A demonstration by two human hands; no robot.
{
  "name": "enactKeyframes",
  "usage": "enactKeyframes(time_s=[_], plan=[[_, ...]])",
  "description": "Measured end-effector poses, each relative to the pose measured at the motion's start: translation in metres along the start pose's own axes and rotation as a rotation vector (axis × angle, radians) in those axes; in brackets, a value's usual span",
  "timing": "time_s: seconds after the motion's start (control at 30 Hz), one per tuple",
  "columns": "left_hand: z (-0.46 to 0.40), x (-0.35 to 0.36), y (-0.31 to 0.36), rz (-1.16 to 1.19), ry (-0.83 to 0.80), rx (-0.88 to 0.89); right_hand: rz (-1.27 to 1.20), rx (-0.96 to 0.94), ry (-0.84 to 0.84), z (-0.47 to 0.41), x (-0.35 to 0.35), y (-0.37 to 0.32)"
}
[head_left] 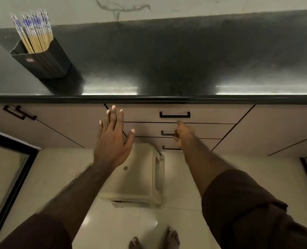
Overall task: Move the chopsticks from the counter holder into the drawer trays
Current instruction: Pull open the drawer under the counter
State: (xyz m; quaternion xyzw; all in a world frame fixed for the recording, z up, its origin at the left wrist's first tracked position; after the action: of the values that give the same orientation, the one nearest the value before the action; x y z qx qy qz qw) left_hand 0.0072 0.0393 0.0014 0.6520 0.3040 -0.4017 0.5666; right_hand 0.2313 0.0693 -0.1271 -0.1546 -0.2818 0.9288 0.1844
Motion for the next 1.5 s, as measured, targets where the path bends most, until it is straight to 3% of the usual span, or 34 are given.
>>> enactKeyframes(time_s=[0.7,1.5], plan=[[-0.004,0.044,-0.03,0.04,0.009,0.013,-0.514,0.033,-0.1,-0.077,0.027,-0.023],[-0.011,0.048,-0.02,0.068,-0.007,0.053,-0.51,-0.041,-0.054,-0.063,0.025,0.01]])
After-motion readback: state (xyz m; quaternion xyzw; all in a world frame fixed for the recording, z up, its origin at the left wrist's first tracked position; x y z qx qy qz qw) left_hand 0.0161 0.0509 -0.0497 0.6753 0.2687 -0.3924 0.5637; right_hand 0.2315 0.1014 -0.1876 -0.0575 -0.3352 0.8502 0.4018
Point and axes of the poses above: each hand's wrist, its own z-axis away from the middle knuckle, its own x-axis out of the palm, y = z × x, the point moved 4 cm from there along -z, towards the middle knuckle, and after that the axes turned 13 degrees about z, right-handed, at the moved point
